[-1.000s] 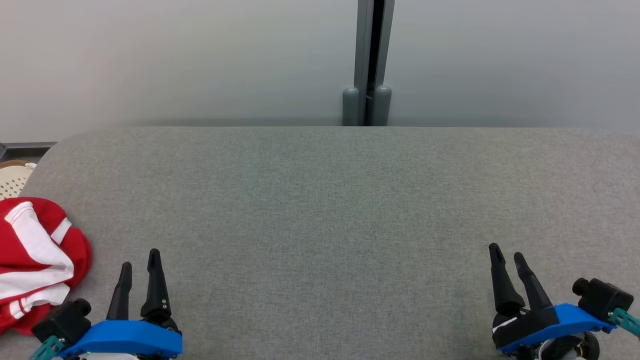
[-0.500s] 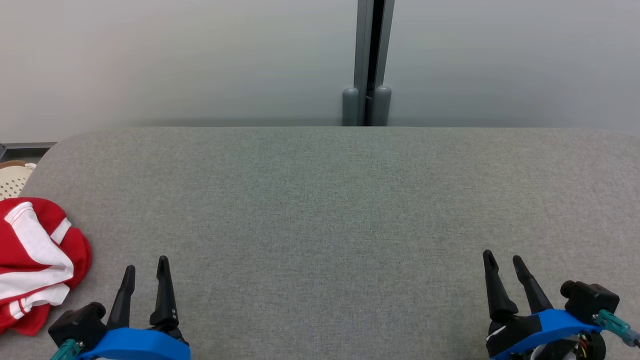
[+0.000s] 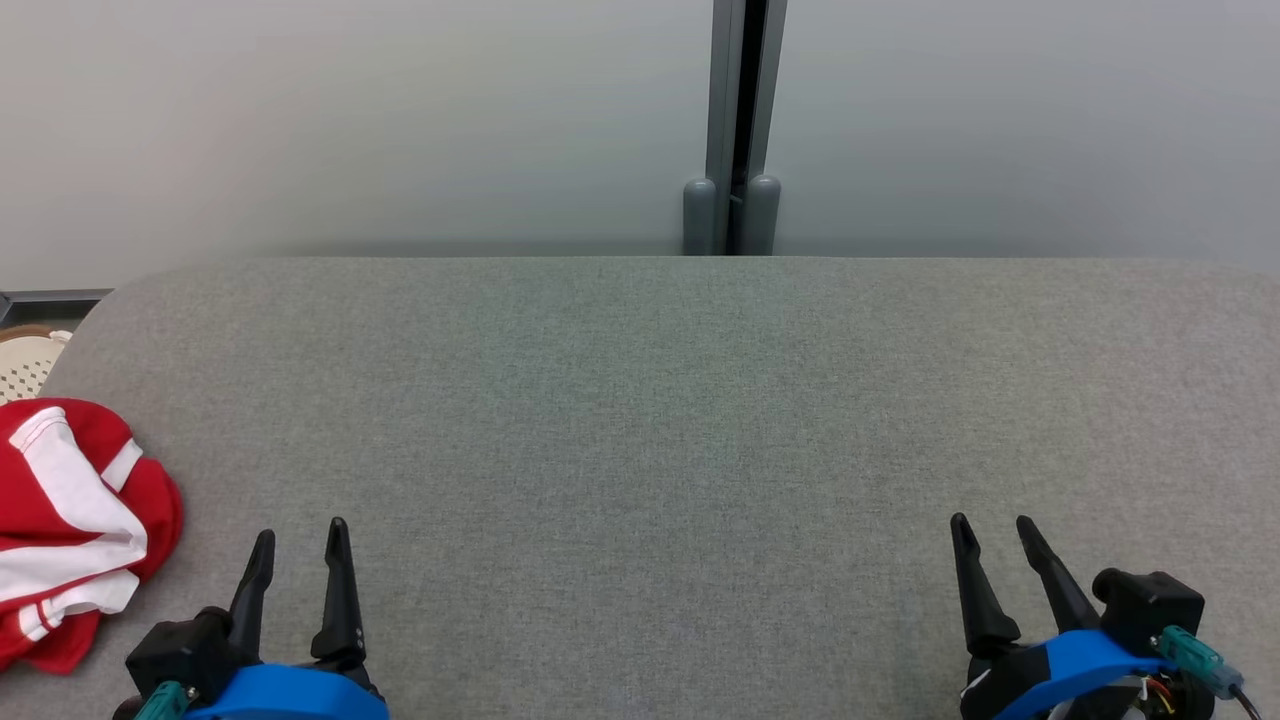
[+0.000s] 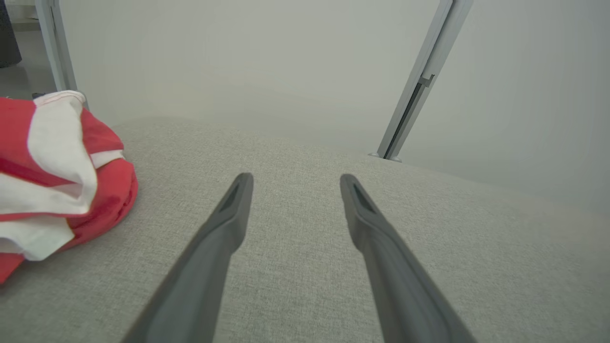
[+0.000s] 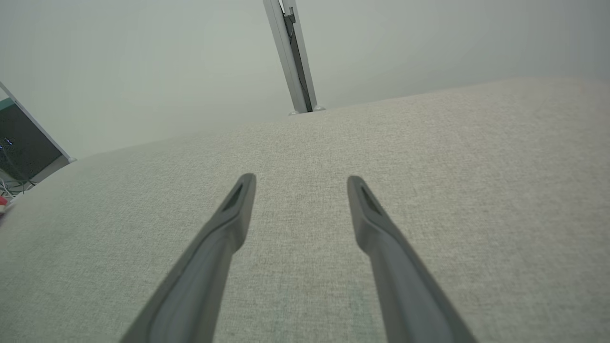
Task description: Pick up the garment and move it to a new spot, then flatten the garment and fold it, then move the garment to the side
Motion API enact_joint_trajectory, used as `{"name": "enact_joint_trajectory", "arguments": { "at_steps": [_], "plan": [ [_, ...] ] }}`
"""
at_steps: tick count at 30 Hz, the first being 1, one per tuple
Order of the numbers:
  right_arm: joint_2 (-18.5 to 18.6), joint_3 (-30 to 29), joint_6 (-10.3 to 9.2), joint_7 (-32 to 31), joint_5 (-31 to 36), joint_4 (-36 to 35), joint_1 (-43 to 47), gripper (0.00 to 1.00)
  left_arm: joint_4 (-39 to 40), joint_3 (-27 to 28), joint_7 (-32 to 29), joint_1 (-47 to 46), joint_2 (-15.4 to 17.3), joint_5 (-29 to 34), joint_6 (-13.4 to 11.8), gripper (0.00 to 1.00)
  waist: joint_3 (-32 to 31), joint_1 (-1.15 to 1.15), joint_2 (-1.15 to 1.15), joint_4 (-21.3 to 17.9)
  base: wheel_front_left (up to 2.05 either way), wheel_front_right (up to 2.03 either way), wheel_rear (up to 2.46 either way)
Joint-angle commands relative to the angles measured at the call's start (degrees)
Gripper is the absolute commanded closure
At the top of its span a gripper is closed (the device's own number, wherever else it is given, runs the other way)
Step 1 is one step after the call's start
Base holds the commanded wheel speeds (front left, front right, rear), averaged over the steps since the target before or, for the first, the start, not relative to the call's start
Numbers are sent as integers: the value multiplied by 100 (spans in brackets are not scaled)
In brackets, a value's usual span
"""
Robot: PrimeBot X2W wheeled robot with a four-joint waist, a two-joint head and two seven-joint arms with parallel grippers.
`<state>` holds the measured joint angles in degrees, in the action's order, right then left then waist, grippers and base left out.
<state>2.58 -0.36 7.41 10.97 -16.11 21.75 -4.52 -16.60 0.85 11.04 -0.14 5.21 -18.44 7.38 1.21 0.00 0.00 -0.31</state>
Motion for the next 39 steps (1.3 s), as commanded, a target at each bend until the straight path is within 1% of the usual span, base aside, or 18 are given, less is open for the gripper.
{"name": "enact_joint_trajectory", "arguments": {
  "at_steps": [1, 12, 25, 36, 39],
  "plan": [
    [40, 10, 11, 64, 178, 8, -73, 0, 8, -17, 57, 23, 42, 182, 14, 0, -3, 0, 0, -1, 0, 0, 0],
    [44, -1, 11, 200, 748, 58, -80, 0, -62, -7, 191, 77, 30, 712, 16, 0, 13, 0, 0, -16, 0, 0, 0],
    [43, -199, 9, 340, 1256, 167, -34, 0, -188, 127, 336, 163, -76, 1246, 16, 0, 26, 0, 0, -26, 0, 0, 0],
    [46, -228, 9, 433, 1598, 196, 12, 0, -266, 127, 428, 193, -108, 1581, 16, 0, 71, 0, 0, 118, 0, 0, 0],
    [43, -192, 9, 431, 1537, 223, 67, 0, -281, 142, 424, 122, -126, 1556, 14, 0, 107, 0, 0, 324, 0, 0, 0]
  ]
}}
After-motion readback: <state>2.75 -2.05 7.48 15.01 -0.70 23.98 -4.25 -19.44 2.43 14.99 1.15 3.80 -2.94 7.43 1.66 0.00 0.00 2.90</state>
